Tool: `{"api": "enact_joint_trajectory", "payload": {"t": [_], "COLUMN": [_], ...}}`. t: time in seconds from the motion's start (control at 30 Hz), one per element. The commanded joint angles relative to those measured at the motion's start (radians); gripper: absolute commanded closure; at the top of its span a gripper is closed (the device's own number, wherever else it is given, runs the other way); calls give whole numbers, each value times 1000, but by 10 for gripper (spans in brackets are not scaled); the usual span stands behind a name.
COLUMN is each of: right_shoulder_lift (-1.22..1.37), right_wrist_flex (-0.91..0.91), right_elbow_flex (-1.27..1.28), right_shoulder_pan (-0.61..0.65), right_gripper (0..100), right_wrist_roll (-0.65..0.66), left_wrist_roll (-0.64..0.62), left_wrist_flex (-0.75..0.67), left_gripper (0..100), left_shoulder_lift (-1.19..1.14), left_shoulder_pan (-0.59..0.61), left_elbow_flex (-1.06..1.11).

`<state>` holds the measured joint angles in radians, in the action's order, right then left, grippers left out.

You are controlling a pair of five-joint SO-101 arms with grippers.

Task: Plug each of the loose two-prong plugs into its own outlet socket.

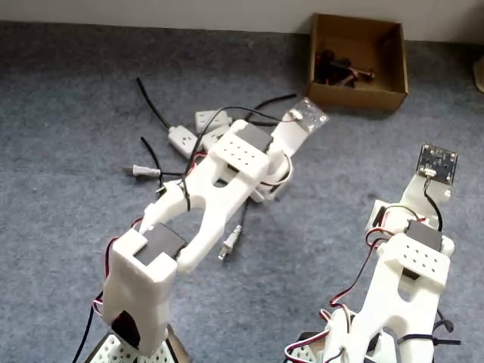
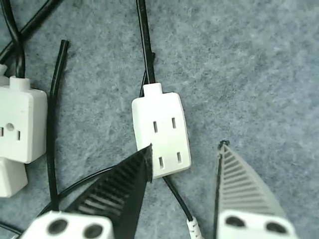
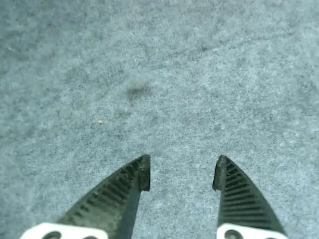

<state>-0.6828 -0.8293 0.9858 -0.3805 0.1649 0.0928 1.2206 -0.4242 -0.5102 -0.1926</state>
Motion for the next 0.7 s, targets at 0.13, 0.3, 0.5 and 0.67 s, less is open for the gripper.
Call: {"api": "enact_joint_trajectory", "payload": {"t": [0.13,0.3,0.5,0.67], "right_shoulder_lift": [-16,-16,-16,-16], "right_wrist_flex": [25,25,25,25], "right_elbow_flex": [-12,-12,-12,-12], "right_shoulder_pan": [5,5,5,5], "right_gripper": [796,796,796,796], "right_wrist_roll": [14,14,41,43], "left_wrist_roll": [8,31,32,35], "left_wrist_flex": [-9,-44,-38,-37], "left_gripper": [797,797,797,803], "left_shoulder_lift": [35,-36,-70,-64], "left_shoulder_pan": [-7,-2,24,22], "left_elbow_flex": [-13,-22,-56,-58]}}
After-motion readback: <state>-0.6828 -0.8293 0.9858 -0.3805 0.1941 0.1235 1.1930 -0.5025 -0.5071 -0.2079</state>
